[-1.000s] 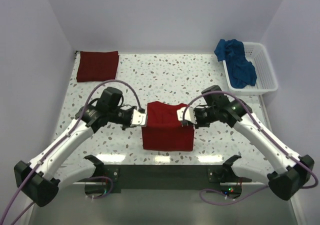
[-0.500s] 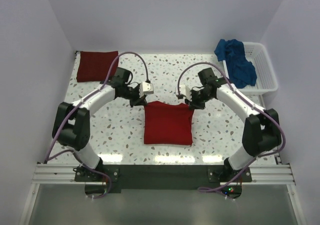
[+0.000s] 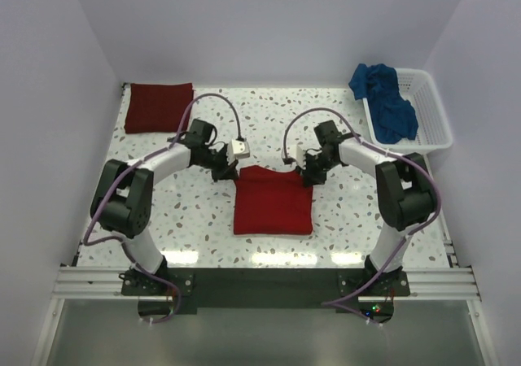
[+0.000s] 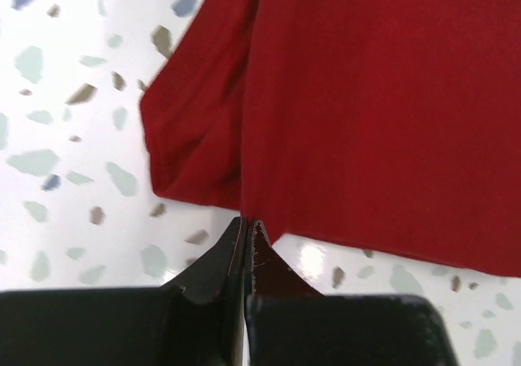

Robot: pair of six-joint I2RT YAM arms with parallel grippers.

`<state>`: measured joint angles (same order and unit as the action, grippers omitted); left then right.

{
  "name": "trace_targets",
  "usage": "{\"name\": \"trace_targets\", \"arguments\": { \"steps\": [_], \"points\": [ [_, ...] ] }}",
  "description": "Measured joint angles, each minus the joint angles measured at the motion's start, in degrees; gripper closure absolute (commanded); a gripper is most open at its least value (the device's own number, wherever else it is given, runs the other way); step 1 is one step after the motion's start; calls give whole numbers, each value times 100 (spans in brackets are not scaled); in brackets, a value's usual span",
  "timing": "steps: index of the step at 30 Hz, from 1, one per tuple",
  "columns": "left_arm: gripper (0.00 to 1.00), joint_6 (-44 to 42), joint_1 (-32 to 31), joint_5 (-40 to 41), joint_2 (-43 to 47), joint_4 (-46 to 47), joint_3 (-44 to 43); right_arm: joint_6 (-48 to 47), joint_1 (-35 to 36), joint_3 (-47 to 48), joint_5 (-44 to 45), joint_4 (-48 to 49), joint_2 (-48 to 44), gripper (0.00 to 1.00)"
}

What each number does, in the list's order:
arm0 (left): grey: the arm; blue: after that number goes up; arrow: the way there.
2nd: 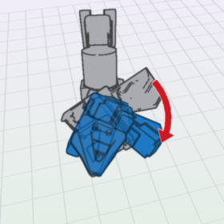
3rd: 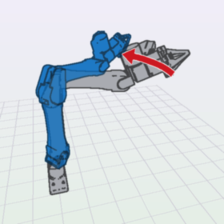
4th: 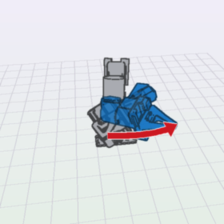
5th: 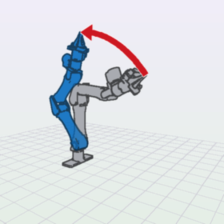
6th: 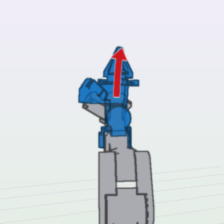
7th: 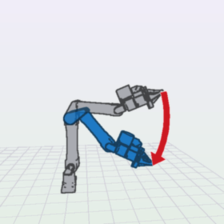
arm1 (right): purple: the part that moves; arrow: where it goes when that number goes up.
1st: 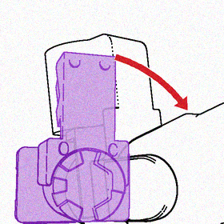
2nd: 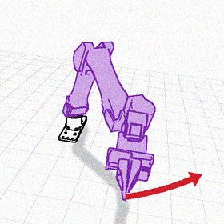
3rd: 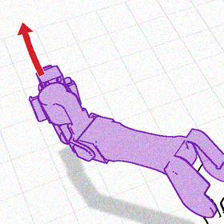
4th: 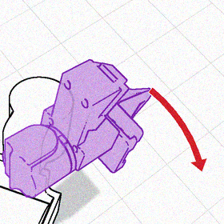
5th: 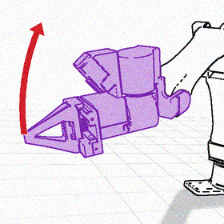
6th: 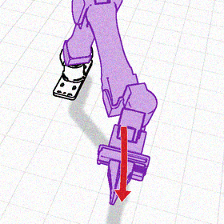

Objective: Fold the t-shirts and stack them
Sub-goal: Fold the tshirt

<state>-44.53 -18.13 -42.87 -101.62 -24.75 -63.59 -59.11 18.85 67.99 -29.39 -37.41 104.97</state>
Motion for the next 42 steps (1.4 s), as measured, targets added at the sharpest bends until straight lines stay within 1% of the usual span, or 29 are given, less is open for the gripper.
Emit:
{"name": "trace_targets", "arguments": {
  "steps": [4,7,10,14,17,21,26,31,37,42],
  "points": [
    [100,50,-66,-37,734,-37,752,155,157,-415,-52,157,-319,100],
    [100,92,-94,-74,1340,-162,1154,236,293,-654,-160,70,-678,100],
    [100,149,-160,-101,1781,-258,1357,299,321,-623,-225,-142,-1012,100],
    [100,210,-339,-118,2131,-326,1357,313,269,-323,-251,-590,-1290,100],
    [100,256,-400,-122,2090,-337,1174,232,234,-107,-210,-863,-1423,100],
    [100,339,-404,-52,1707,-160,863,111,184,-85,-33,-927,-1307,100],
    [99,354,-404,197,1014,118,807,122,83,-109,103,-640,-717,100],
    [100,470,-369,411,588,428,809,205,85,-76,190,-396,-243,100],
    [100,472,-229,396,595,514,813,433,98,68,107,-420,-199,100],
    [100,437,-219,317,1093,417,957,621,140,81,-11,-592,-638,100]
  ]
}}
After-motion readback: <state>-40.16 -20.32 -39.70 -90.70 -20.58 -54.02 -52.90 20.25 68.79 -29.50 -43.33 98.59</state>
